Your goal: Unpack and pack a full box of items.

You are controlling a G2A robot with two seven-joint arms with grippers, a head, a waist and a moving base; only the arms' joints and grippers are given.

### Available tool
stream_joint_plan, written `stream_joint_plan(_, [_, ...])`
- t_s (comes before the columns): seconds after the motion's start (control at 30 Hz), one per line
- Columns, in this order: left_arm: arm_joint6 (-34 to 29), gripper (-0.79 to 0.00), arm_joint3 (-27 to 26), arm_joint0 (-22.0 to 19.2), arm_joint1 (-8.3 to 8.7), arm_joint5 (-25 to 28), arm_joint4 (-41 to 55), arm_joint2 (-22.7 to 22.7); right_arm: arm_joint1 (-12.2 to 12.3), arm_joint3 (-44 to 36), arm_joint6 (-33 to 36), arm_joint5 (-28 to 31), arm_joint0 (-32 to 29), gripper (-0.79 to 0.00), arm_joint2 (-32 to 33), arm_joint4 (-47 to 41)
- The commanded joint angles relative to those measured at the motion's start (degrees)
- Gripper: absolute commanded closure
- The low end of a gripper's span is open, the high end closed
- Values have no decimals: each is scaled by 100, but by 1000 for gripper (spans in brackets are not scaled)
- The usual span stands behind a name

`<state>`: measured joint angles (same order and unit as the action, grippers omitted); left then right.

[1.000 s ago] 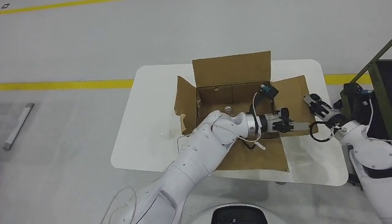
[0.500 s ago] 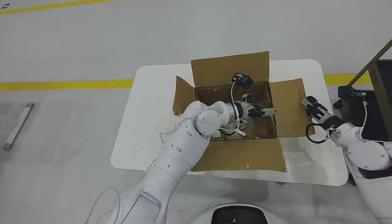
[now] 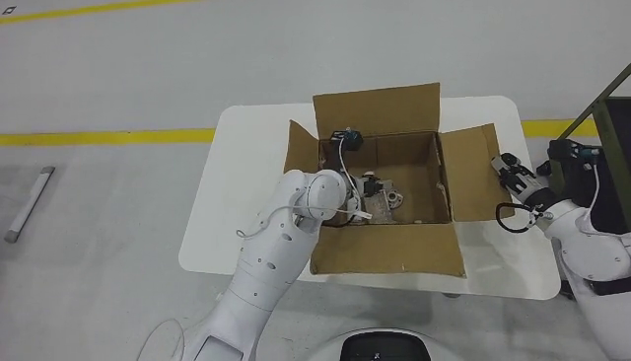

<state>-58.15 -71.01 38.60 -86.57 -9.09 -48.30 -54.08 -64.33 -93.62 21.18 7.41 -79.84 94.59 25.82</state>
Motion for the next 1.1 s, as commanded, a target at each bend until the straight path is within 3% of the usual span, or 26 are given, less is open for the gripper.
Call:
stream_joint_plan(0.0, [163,-785,9,71,-15,-72,345,-118,1,13,-14,-3,-17,0,7,13])
stream_joint_plan(0.57, [374,-785,100,136,-9,-210,89,-71,30,-300,-126,237,-284,0,187,194])
stream_joint_plan(0.8, [85,-785,422,-81,-29,-518,-751,238,35,-361,-113,287,-355,0,259,101])
stream_joint_plan(1.07, [-242,-785,862,-430,-174,-450,-1421,804,41,-375,-109,345,-382,0,284,106])
